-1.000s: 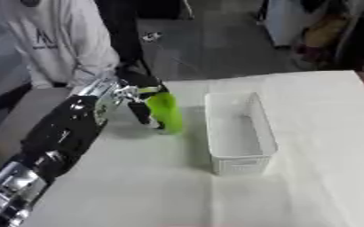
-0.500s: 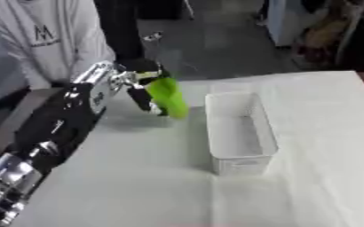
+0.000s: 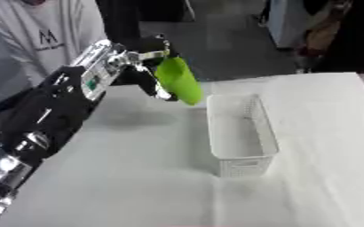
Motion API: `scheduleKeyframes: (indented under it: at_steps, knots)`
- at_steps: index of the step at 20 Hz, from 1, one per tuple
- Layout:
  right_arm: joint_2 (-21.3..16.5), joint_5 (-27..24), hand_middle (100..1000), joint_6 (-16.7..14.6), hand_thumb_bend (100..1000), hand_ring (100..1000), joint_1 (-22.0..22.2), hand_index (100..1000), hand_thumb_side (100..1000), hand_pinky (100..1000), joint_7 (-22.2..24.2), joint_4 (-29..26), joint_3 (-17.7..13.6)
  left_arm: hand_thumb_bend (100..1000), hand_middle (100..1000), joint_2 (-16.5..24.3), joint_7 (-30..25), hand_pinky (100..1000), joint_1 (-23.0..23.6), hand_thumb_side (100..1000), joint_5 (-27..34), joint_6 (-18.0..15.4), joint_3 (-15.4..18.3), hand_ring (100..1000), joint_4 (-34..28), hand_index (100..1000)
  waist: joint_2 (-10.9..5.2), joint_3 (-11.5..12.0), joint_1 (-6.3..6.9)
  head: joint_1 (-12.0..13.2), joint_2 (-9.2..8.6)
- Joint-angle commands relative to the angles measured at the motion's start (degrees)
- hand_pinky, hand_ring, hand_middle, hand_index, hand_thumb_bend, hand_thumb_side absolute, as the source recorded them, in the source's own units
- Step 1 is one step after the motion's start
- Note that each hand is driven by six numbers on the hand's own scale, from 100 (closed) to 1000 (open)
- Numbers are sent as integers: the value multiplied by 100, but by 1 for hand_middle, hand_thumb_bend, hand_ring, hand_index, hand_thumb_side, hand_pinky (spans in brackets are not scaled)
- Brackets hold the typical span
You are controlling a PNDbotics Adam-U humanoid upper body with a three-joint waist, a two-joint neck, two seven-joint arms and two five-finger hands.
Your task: Pick up objects on the table and place them in the box.
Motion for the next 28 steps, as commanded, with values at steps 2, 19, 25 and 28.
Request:
scheduleKeyframes:
  at_steps: [2, 19, 25, 28]
  knots:
    - [-105, 36, 539, 8, 154, 455, -24, 671, 622, 307, 3, -57, -53, 399, 372, 258, -39, 100, -132, 352, 408, 93, -33, 100, -454, 476, -100, 19, -16, -2, -20]
    - [-38, -9, 539, 67, 152, 456, -112, 671, 623, 308, 8, -57, -47, 368, 367, -67, -144, 100, -237, 382, 1099, -90, -588, 105, -1035, 484, -90, -89, 11, 104, -71]
    - [-16, -67, 538, 92, 153, 455, -180, 670, 622, 307, 18, -57, -57, 376, 373, -242, -67, 100, -248, 382, 980, -239, -691, 121, -837, 489, -81, -143, 28, 116, -68]
    - [-11, -85, 539, 102, 153, 455, -200, 671, 622, 307, 27, -57, -60, 376, 380, -330, 0, 100, -269, 389, 933, -297, -685, 130, -698, 495, -78, -158, 35, 116, -70]
